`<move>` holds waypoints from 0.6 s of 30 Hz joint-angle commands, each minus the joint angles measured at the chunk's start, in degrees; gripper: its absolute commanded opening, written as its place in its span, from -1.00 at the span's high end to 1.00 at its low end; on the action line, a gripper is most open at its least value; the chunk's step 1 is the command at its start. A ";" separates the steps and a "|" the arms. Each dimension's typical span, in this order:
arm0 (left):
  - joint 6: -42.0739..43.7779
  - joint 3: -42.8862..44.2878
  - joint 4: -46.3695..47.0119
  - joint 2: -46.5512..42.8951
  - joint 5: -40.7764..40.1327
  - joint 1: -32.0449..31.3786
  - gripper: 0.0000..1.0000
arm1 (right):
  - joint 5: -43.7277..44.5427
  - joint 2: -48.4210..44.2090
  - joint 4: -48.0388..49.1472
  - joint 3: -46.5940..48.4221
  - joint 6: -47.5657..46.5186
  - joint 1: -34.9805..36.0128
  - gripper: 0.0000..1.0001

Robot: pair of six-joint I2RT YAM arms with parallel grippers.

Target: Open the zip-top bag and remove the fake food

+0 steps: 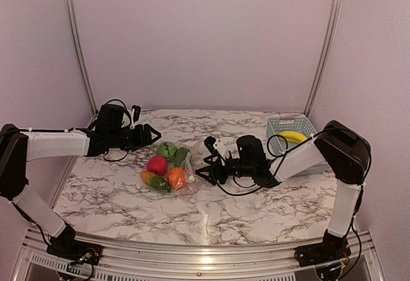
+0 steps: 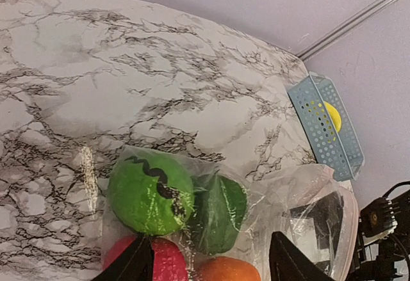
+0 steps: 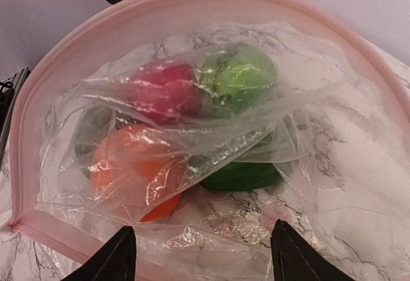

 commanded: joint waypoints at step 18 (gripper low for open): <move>5.28 -10.79 -6.94 -0.96 5.76 3.11 -0.53 | -16.59 5.53 4.30 0.89 -5.46 0.43 -0.52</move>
